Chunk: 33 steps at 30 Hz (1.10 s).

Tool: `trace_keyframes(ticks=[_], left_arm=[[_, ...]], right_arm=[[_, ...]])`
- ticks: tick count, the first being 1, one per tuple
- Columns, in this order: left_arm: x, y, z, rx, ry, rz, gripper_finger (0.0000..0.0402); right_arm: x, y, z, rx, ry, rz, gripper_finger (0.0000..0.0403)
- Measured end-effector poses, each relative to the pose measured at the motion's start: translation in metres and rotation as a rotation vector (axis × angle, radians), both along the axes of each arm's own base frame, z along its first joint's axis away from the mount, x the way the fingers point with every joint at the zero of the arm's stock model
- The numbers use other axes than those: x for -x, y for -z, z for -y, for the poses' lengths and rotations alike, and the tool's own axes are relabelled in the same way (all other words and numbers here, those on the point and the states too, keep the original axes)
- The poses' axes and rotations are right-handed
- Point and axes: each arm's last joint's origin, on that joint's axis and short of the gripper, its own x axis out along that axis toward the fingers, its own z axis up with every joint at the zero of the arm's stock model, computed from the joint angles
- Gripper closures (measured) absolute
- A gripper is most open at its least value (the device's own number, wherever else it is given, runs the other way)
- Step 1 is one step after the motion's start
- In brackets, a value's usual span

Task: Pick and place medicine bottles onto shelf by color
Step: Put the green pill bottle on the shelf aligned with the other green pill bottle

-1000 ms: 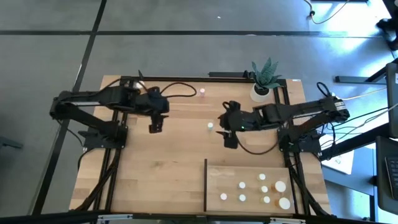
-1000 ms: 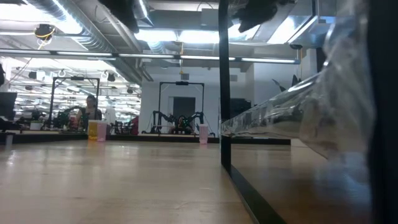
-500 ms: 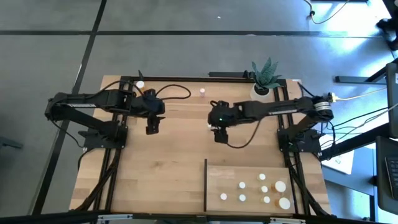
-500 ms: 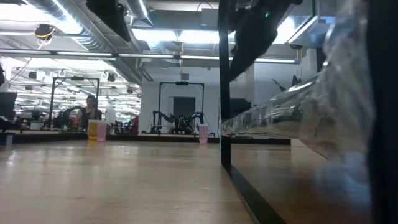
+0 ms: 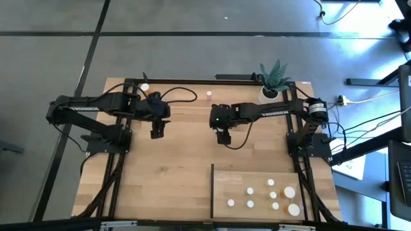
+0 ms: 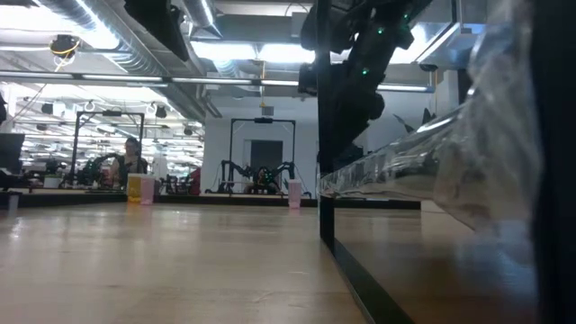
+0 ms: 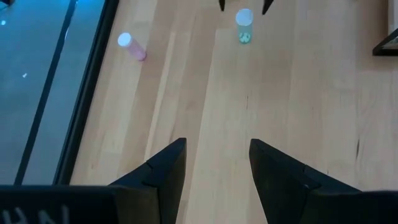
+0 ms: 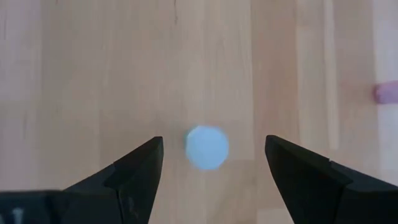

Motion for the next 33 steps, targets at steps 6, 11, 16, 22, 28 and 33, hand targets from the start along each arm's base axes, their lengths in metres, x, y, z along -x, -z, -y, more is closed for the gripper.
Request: trace_keyframes(ticks=[6, 11, 16, 22, 28, 33], left_arm=[[0.000, 0.000, 0.000, 0.002, -0.003, -0.003, 0.0233], [0.000, 0.000, 0.000, 0.003, -0.004, -0.003, 0.0233], [0.000, 0.000, 0.000, 0.003, -0.006, -0.002, 0.0233], [0.000, 0.000, 0.000, 0.010, -0.025, 0.004, 0.0233], [0.000, 0.000, 0.000, 0.011, -0.031, 0.005, 0.0233], [0.000, 0.000, 0.000, 0.012, -0.032, 0.006, 0.0233]], right_arm=[[-0.001, 0.005, 0.004, -0.024, -0.002, -0.009, 0.0118], [-0.005, 0.016, 0.005, -0.038, -0.010, -0.027, 0.0118], [-0.007, 0.024, 0.005, -0.029, -0.035, -0.056, 0.0118], [-0.008, 0.024, 0.005, -0.027, -0.038, -0.047, 0.0118], [-0.008, 0.024, 0.005, -0.020, -0.053, -0.049, 0.0125], [-0.008, 0.024, 0.005, -0.018, -0.057, -0.049, 0.0148]])
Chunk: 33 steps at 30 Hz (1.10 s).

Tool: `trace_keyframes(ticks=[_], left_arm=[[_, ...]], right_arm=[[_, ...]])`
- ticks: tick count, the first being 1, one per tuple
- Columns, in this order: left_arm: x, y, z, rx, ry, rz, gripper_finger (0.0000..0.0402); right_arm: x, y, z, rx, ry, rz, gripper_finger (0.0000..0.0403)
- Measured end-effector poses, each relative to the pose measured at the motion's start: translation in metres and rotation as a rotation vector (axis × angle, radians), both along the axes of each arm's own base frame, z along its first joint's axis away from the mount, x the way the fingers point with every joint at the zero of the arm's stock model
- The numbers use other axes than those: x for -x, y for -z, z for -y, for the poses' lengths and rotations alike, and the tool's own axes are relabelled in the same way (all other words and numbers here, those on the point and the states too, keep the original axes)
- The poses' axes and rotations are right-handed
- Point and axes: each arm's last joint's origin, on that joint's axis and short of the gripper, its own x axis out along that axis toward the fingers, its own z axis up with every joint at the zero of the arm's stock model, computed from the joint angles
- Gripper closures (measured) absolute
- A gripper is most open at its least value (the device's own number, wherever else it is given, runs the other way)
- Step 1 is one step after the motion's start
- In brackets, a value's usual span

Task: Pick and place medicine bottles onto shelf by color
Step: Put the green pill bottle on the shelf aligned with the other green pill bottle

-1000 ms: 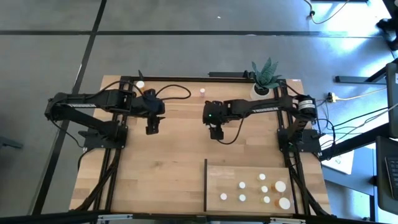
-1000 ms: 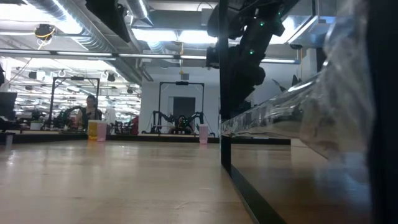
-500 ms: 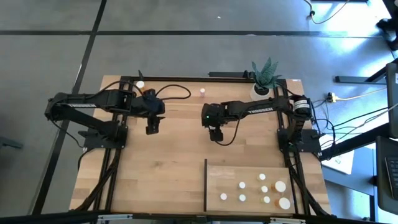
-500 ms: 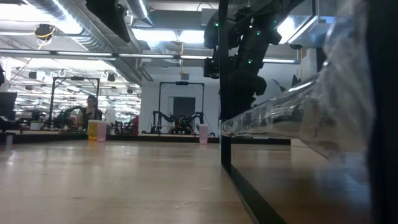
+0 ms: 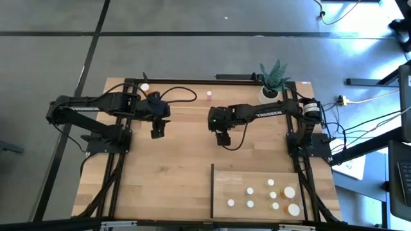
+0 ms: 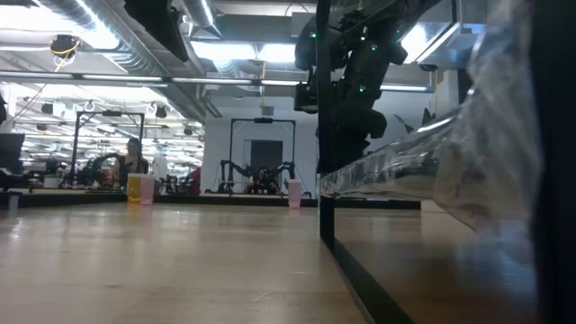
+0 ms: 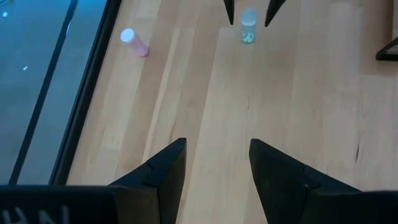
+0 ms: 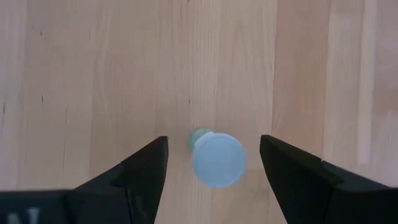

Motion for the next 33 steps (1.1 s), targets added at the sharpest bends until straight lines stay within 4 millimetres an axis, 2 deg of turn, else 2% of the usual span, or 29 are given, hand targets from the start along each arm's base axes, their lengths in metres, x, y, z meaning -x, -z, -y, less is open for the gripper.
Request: trace_keyframes(ticks=[33], left_arm=[[0.0000, 0.0000, 0.0000, -0.001, 0.002, 0.000, 0.0233]], right_arm=[[-0.0001, -0.0003, 0.0000, 0.004, -0.007, 0.001, 0.0247]])
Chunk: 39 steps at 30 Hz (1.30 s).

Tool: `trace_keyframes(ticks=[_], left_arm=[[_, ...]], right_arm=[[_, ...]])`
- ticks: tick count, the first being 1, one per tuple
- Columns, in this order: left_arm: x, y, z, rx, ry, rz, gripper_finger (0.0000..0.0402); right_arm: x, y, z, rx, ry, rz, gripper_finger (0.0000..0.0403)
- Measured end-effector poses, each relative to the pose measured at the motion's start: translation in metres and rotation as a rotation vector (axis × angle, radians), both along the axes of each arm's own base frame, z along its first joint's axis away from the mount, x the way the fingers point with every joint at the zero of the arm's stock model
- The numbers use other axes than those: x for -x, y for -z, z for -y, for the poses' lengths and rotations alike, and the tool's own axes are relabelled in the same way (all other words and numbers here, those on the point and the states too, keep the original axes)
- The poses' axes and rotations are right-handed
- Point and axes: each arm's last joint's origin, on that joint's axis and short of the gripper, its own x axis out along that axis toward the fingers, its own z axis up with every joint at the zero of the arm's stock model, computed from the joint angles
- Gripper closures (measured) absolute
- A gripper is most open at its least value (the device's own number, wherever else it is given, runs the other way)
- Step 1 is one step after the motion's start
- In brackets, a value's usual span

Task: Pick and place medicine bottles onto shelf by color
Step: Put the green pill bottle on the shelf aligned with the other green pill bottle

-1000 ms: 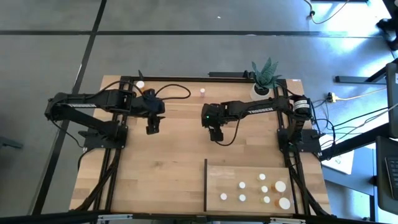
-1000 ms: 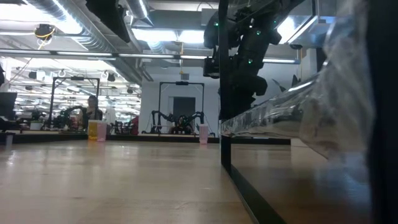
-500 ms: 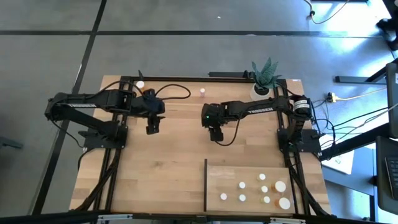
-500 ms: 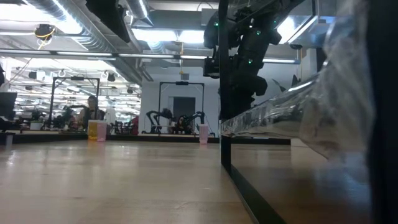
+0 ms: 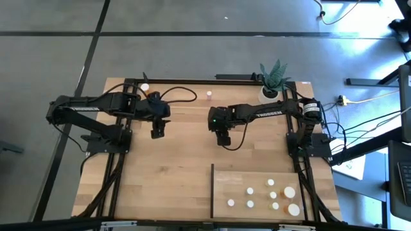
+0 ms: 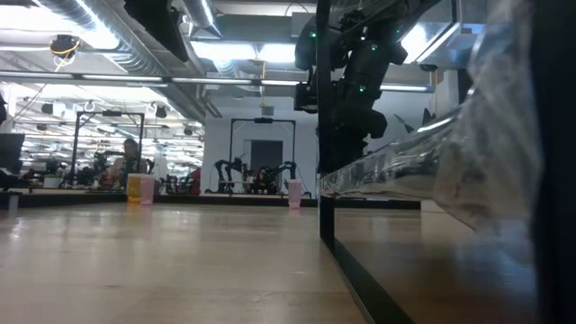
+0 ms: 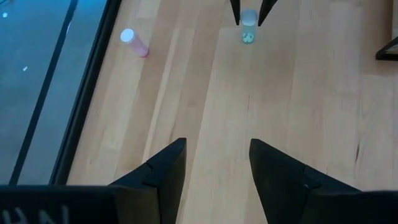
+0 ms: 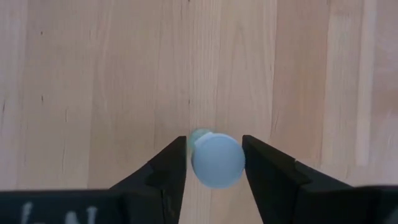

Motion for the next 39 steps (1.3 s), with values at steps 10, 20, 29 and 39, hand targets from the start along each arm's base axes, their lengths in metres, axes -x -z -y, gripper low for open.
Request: trace_keyframes(ticks=[10, 20, 29, 39], left_arm=[[0.000, 0.000, 0.000, 0.000, 0.000, 0.000, 0.0233], [0.000, 0.000, 0.000, 0.000, 0.001, 0.000, 0.0233], [0.000, 0.000, 0.000, 0.000, 0.001, 0.002, 0.0233], [-0.005, -0.003, 0.002, 0.001, 0.043, 0.045, 0.0233]], right_arm=[[0.000, 0.000, 0.000, -0.005, 0.011, 0.002, 0.0277], [0.000, -0.004, -0.001, -0.015, 0.032, 0.016, 0.0279], [0.013, -0.035, -0.021, -0.047, 0.024, 0.057, 0.0280], [0.041, -0.070, -0.060, -0.124, 0.082, 0.049, 0.0281]])
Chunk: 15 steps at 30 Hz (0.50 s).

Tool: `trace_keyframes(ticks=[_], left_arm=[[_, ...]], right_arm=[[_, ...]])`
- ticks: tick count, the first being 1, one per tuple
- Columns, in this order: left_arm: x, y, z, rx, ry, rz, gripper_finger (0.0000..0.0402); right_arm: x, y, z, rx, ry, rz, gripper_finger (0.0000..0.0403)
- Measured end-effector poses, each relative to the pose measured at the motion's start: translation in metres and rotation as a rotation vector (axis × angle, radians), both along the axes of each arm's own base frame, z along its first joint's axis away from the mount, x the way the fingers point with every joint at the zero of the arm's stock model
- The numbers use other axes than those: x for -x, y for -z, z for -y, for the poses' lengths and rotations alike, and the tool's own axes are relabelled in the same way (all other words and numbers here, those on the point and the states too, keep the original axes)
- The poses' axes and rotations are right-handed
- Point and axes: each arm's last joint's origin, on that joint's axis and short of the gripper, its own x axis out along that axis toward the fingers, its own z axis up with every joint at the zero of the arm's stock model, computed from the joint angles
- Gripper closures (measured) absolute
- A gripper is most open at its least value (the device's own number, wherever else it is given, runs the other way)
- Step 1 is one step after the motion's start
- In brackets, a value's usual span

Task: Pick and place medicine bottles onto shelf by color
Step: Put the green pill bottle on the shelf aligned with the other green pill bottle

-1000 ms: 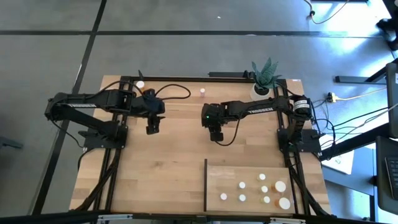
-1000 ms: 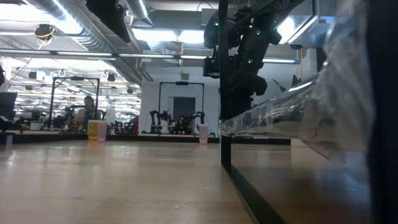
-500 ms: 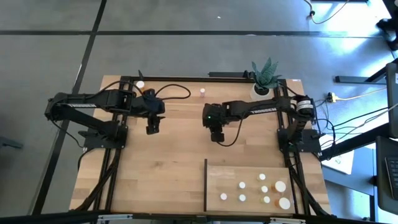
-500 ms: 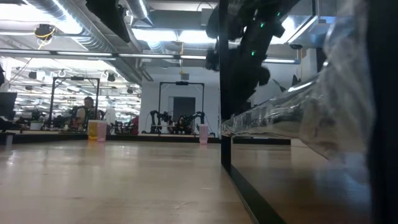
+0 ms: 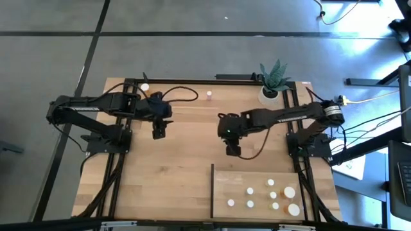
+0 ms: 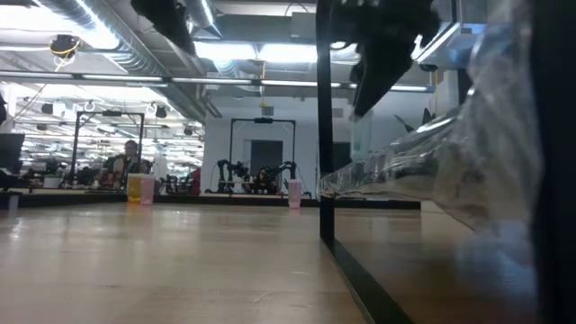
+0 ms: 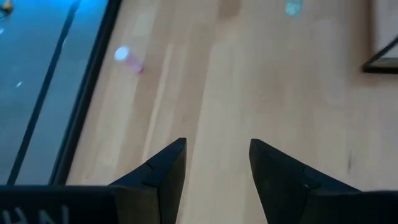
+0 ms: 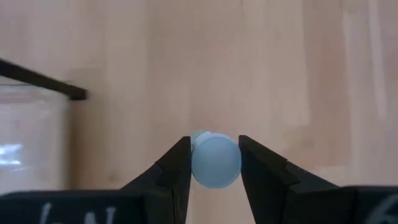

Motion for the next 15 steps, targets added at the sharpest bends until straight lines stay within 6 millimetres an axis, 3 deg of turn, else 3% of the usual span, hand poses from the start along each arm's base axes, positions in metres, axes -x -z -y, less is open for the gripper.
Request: trace_keyframes(ticks=[4, 15], left_arm=[[-0.005, -0.003, 0.004, 0.027, 0.084, 0.053, 0.0233], [-0.008, -0.006, 0.014, 0.045, 0.158, 0.096, 0.0233]], right_arm=[[0.012, -0.011, -0.022, -0.012, 0.024, 0.003, 0.0281], [0.040, -0.013, -0.085, -0.109, 0.165, -0.081, 0.0281]])
